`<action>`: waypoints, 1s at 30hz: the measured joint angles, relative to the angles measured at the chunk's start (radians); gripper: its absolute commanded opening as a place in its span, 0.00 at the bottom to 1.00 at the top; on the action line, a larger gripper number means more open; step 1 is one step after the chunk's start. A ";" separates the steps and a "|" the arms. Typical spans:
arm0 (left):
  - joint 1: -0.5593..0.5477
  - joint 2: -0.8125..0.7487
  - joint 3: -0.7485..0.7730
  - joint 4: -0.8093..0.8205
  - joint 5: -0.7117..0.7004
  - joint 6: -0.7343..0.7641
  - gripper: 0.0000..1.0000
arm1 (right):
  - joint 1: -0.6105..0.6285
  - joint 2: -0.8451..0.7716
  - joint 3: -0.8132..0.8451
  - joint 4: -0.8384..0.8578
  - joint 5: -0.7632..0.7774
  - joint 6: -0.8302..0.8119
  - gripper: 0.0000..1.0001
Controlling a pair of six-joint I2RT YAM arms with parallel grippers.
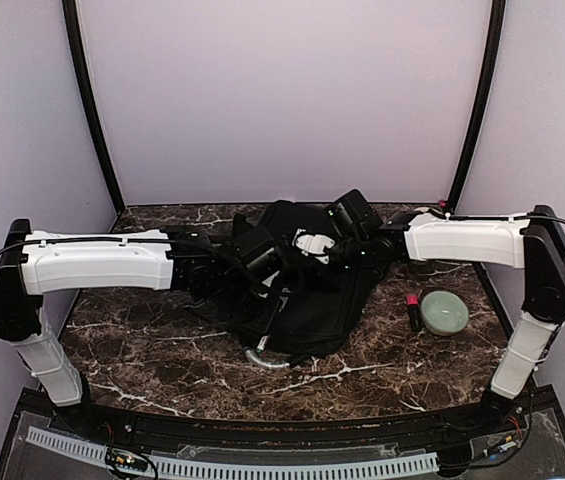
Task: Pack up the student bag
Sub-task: Place the pen in the upper front pocket of the bag.
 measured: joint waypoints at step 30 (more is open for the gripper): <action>0.180 0.228 0.075 0.253 0.121 0.043 0.00 | 0.003 -0.117 -0.040 -0.019 0.002 0.006 0.00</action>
